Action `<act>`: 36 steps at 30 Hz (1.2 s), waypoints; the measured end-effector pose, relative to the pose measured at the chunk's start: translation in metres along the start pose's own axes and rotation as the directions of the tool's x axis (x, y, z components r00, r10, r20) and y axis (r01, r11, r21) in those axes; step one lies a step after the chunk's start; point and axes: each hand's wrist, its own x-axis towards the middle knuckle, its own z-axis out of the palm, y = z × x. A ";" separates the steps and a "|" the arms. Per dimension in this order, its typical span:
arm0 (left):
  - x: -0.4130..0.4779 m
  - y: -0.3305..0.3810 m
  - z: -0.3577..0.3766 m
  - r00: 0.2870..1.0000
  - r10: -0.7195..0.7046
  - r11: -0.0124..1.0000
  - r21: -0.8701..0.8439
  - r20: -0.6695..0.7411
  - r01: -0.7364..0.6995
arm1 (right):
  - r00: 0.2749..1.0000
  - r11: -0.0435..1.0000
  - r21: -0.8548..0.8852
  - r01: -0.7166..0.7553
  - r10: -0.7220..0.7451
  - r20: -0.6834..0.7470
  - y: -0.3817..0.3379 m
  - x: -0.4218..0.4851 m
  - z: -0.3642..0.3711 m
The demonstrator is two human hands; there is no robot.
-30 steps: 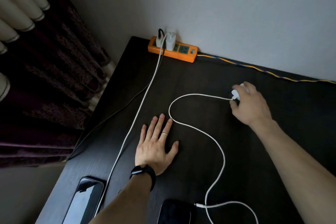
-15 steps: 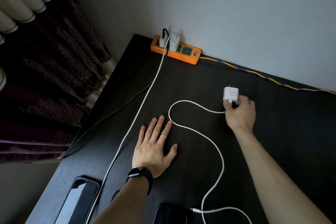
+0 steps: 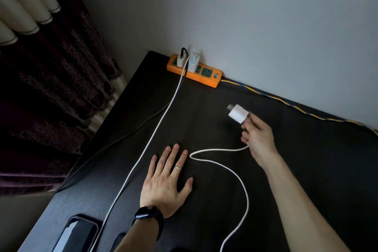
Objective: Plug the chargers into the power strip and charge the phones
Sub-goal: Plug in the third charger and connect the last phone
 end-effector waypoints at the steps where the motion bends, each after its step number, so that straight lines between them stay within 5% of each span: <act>1: -0.001 0.000 0.000 1.000 0.002 1.000 -0.002 0.001 -0.002 | 0.999 0.996 -0.074 0.042 -0.042 0.003 -0.007 0.004 0.004; 6: 0.000 -0.002 0.002 1.000 -0.002 1.000 0.008 0.006 0.001 | 0.968 0.796 -0.571 0.202 -0.252 -0.009 -0.052 0.024 0.031; 11: 0.002 -0.002 0.002 1.000 0.002 1.000 0.001 0.017 -0.002 | 0.961 0.303 -0.924 0.233 -0.217 0.171 -0.069 0.045 0.056; 12: 0.001 -0.002 0.001 1.000 0.001 1.000 0.003 0.021 -0.001 | 0.969 0.278 -0.939 0.202 -0.198 0.150 -0.068 0.049 0.059; 16: 0.003 -0.001 -0.001 0.999 -0.005 1.000 -0.004 0.035 0.005 | 0.991 0.500 -0.866 0.015 -0.124 -0.055 -0.062 0.048 0.079; 19: 0.003 0.000 -0.003 0.999 -0.013 1.000 -0.016 0.034 0.014 | 0.990 0.497 -0.865 -0.068 -0.073 -0.120 -0.053 0.043 0.097; 22: 0.002 0.000 -0.002 1.000 -0.006 1.000 -0.025 0.030 0.007 | 0.978 0.443 -0.896 0.040 -0.202 -0.056 -0.042 0.044 0.105; 27: 0.004 0.000 -0.003 1.000 0.004 0.999 -0.046 0.017 -0.003 | 0.918 0.631 -0.724 0.279 -0.397 0.009 -0.047 0.056 0.097; 30: 0.004 0.000 -0.004 1.000 -0.001 0.999 -0.032 0.030 0.002 | 0.851 0.558 -0.728 0.398 -0.520 0.067 -0.067 0.068 0.089; 36: 0.002 -0.001 -0.003 0.999 -0.008 1.000 -0.030 0.032 0.009 | 0.816 0.372 -0.799 0.472 -0.527 0.236 -0.093 0.084 0.090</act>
